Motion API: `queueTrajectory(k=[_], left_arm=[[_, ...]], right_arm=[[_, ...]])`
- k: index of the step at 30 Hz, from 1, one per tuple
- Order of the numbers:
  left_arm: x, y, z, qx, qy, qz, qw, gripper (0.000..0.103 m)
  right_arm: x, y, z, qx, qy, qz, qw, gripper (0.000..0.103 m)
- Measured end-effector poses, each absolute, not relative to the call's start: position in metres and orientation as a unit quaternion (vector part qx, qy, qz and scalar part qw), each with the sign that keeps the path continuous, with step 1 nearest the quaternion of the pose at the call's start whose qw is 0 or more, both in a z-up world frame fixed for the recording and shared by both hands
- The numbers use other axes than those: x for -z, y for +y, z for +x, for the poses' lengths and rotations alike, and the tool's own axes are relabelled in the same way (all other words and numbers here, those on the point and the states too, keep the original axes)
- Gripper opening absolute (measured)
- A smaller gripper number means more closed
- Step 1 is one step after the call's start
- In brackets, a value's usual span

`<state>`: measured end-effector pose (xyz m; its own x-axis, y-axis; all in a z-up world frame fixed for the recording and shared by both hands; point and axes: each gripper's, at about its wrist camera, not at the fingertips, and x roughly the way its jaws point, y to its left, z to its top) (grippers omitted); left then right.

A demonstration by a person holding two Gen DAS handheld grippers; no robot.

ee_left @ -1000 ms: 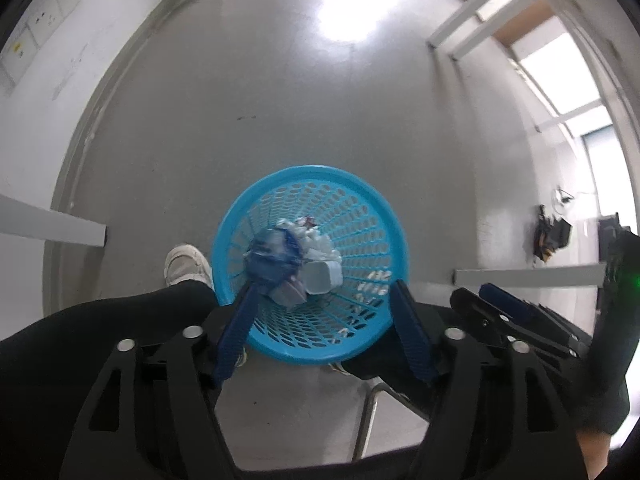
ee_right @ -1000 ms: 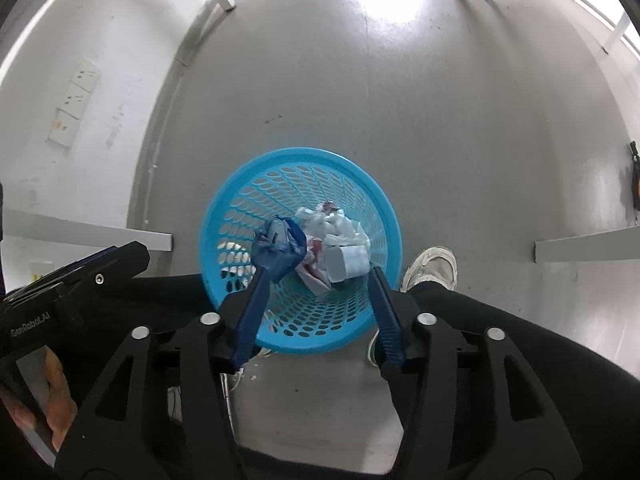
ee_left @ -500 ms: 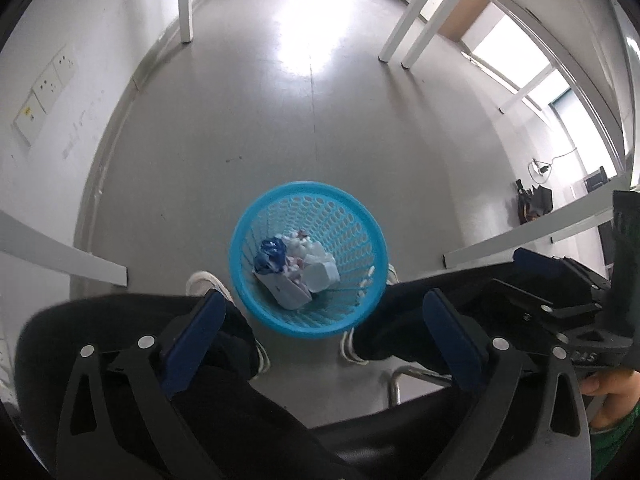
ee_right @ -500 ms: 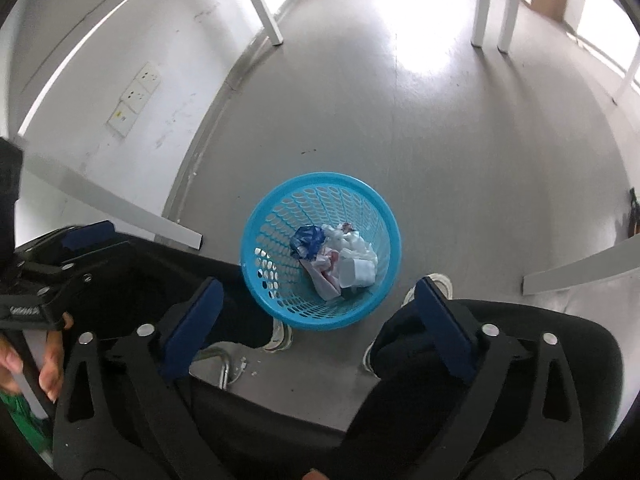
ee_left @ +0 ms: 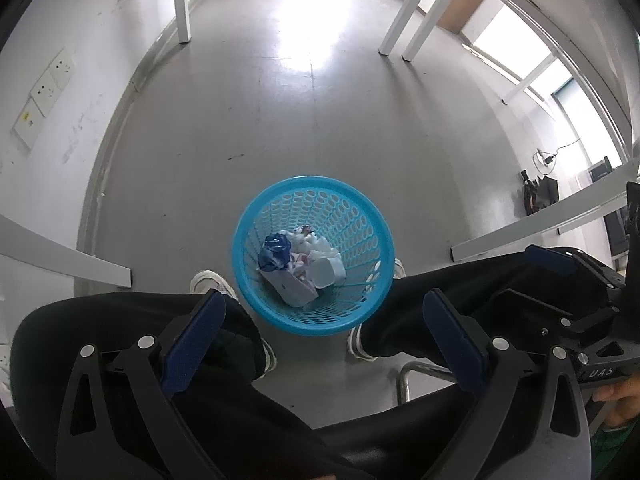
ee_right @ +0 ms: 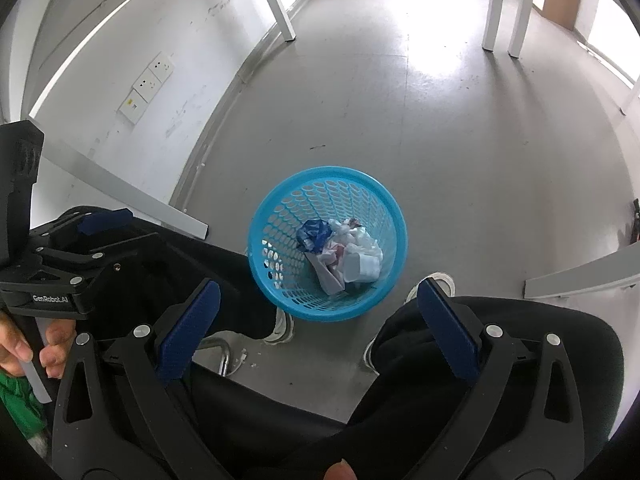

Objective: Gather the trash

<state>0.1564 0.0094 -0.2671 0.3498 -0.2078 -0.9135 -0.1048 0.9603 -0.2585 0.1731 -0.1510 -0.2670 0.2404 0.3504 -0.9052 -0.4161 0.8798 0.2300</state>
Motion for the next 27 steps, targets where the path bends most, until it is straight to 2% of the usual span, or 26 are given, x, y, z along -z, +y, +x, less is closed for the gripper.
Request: queueTrajectory(k=[27], left_arm=[[0.276,0.004,0.159,0.039,0.584,-0.133,0.8,0.097]], right_arm=[[0.278,-0.151,0.18,-0.246,0.577,-0.012,0.779,0.094]])
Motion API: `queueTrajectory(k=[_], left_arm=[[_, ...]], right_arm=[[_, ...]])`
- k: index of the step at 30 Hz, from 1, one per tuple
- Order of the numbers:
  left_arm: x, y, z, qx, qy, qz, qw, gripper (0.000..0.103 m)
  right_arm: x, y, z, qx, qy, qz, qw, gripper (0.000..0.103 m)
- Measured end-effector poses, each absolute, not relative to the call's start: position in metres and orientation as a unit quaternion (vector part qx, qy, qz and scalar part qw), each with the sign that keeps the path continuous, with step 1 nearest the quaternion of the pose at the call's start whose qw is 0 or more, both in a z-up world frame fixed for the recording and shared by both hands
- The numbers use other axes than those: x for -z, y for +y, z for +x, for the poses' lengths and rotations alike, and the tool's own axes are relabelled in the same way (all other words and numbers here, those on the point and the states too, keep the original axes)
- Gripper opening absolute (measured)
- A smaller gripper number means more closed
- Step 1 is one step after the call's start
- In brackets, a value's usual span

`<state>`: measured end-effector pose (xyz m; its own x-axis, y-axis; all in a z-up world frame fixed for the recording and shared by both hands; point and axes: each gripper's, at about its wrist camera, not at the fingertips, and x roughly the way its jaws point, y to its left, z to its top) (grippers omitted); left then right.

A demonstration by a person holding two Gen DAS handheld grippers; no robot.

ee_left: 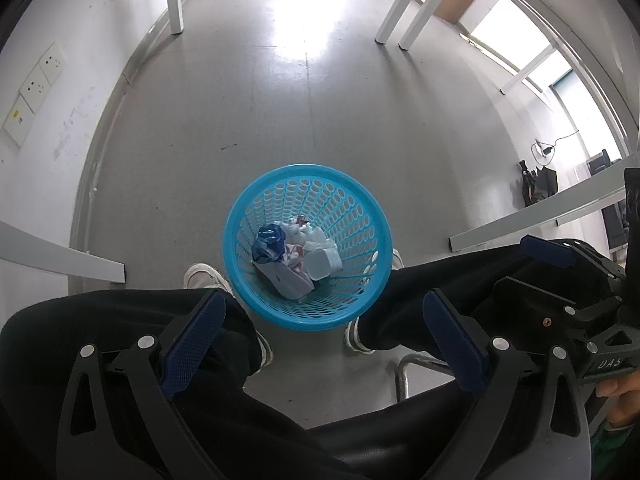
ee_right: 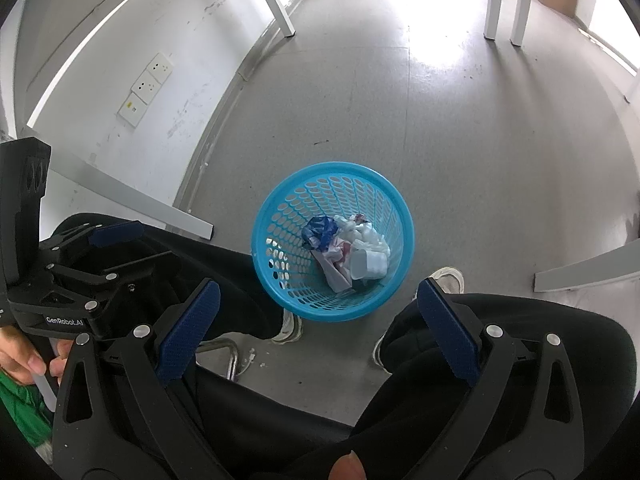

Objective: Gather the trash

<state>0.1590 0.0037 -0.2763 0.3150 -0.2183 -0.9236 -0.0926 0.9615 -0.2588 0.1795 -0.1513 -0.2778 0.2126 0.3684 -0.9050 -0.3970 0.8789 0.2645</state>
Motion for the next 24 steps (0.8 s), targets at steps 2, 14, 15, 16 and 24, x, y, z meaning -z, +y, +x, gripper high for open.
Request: queueTrajectory(k=[2,14,15,16,24], left_arm=[[0.2762,0.0034,0.1589,0.04,0.584,-0.133,0.8,0.097],[0.277,0.0028,0.1589,0.04,0.585,-0.132,0.799,0.097],[0.2772,0.0025,0.159,0.04,0.585,-0.132,0.799,0.097],[0.2772,0.0023,0.159,0.04,0.586,-0.131,0.799,0.097],[0.2788,0.0028,0.1585,0.04,0.587,-0.131,0.798,0.097]], right_arm=[[0.2783,-0.1513,0.1794,-0.246,0.578,-0.012,0.778,0.094],[0.2798,-0.1502,0.1796,-0.246,0.579,-0.011,0.777,0.094],[0.2802,-0.1498,0.1791,-0.246,0.58,-0.01,0.777,0.094],[0.2805,-0.1495,0.1783,-0.246,0.58,-0.01,0.777,0.094],[0.2826,-0.1502,0.1781,-0.245,0.582,-0.004,0.775,0.094]])
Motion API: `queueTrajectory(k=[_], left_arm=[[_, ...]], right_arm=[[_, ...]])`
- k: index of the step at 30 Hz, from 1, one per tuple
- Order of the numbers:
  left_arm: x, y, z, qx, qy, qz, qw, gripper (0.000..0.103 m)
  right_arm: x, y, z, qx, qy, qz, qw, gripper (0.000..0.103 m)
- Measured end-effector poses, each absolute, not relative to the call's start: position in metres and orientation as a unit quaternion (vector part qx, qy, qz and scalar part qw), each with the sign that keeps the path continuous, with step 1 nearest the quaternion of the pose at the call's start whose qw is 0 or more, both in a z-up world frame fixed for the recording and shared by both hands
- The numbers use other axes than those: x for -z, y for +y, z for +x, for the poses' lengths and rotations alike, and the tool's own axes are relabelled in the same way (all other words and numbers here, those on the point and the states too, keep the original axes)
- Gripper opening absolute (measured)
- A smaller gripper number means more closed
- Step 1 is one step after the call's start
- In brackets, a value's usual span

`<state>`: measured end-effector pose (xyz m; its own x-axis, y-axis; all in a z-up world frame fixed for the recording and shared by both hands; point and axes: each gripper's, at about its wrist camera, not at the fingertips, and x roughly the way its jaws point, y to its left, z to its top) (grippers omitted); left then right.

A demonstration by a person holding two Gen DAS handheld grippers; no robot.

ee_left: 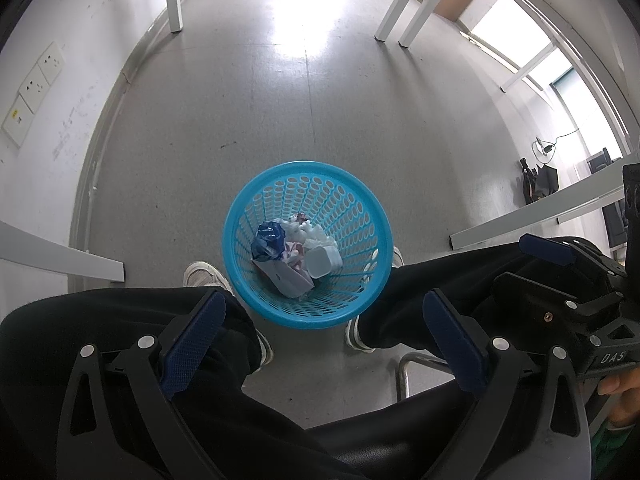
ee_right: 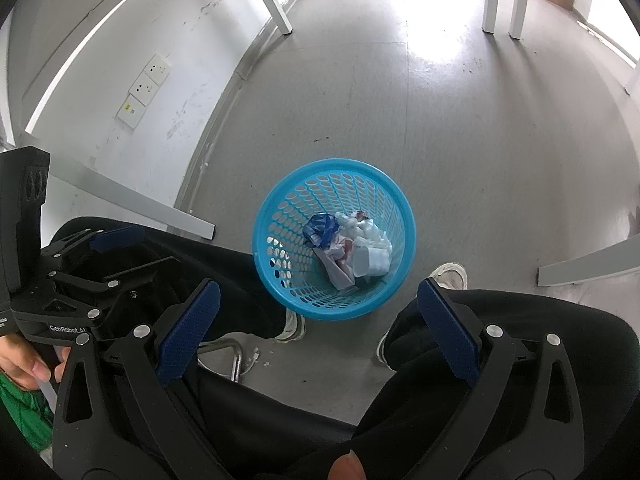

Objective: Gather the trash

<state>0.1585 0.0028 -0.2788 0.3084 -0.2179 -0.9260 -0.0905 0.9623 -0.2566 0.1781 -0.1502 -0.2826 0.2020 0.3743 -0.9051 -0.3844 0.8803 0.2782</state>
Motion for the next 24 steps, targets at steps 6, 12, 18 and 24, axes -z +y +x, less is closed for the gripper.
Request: queueTrajectory(k=[6,12,18,24], left_arm=[[0.2786,0.003,0.1587,0.04,0.587,-0.131,0.798,0.097],[0.2798,0.0026,0.1579,0.04,0.587,-0.131,0.798,0.097],[0.2797,0.0026,0.1585,0.039,0.587,-0.131,0.798,0.097],[0.284,0.0024,0.1568,0.041,0.592,-0.13,0.795,0.097]], right_arm=[[0.2827,-0.1501,0.1788,-0.245,0.583,-0.005,0.774,0.094],[0.2827,-0.15,0.1787,-0.245,0.584,-0.004,0.774,0.094],[0.2826,-0.1503,0.1791,-0.245,0.584,-0.004,0.774,0.094],[0.2828,-0.1499,0.1782,-0.245,0.584,-0.004,0.774,0.094]])
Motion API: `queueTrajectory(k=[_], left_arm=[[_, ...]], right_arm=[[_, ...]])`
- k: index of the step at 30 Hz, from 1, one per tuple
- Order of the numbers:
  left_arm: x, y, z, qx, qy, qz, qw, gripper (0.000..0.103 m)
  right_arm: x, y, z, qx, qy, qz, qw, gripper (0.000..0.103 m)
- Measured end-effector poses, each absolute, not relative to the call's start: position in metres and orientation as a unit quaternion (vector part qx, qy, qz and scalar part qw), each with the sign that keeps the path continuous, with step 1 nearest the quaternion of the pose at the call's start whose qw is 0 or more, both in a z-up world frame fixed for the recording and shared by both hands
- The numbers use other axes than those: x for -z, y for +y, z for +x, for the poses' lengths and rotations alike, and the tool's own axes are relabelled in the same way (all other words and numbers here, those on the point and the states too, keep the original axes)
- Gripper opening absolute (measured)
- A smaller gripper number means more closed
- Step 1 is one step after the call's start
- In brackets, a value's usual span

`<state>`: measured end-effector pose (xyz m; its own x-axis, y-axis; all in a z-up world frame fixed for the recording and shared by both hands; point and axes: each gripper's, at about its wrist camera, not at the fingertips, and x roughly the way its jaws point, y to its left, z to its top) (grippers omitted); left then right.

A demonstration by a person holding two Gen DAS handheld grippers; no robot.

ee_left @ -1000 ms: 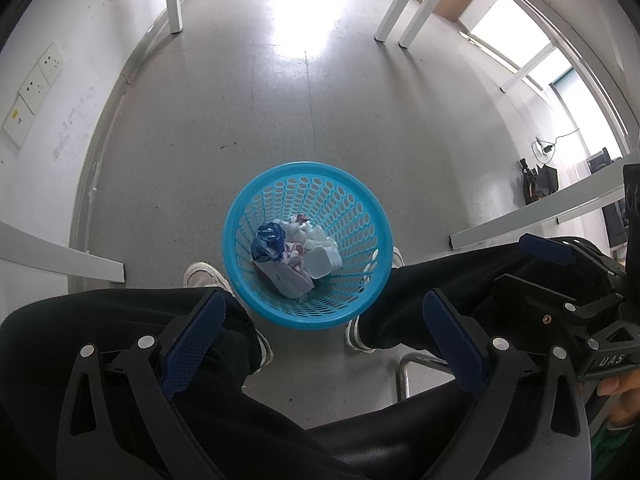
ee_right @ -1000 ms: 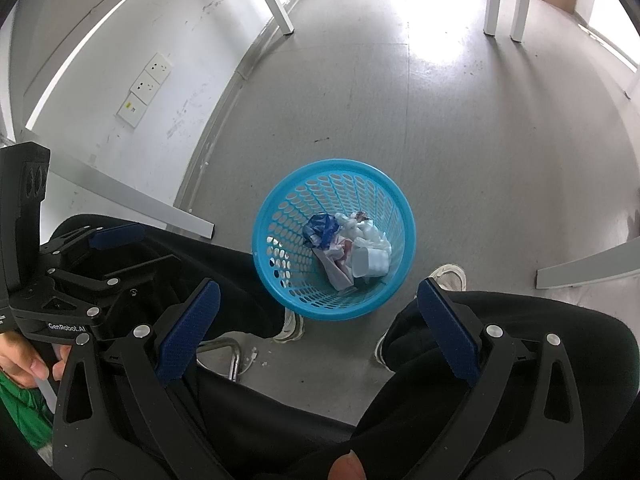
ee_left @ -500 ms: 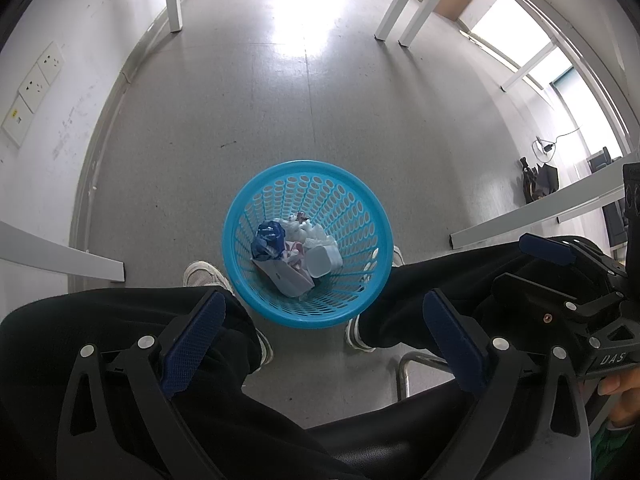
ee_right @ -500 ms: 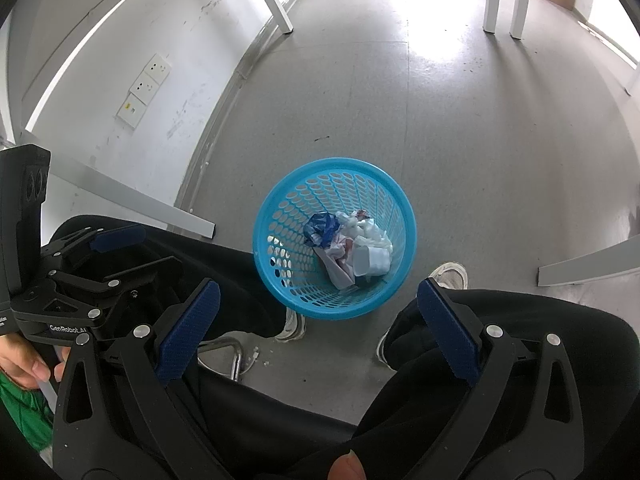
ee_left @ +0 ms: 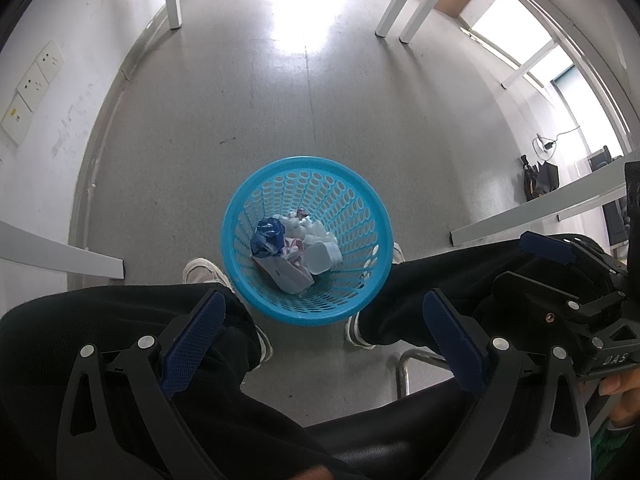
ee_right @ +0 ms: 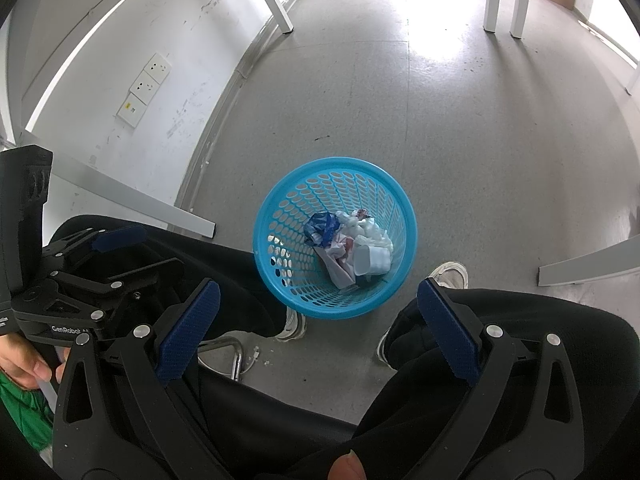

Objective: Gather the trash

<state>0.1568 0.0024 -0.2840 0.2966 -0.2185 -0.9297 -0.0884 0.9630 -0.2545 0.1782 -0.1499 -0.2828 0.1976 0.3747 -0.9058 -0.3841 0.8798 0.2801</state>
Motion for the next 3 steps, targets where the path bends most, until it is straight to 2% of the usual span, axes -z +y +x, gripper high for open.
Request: queueTrajectory(k=[3], left_arm=[[0.2857,0.0028,0.1549,0.041,0.592,-0.131,0.794,0.097]], right_arm=[[0.2825,-0.1502,0.1791,-0.245,0.585,-0.004,0.773,0.094]])
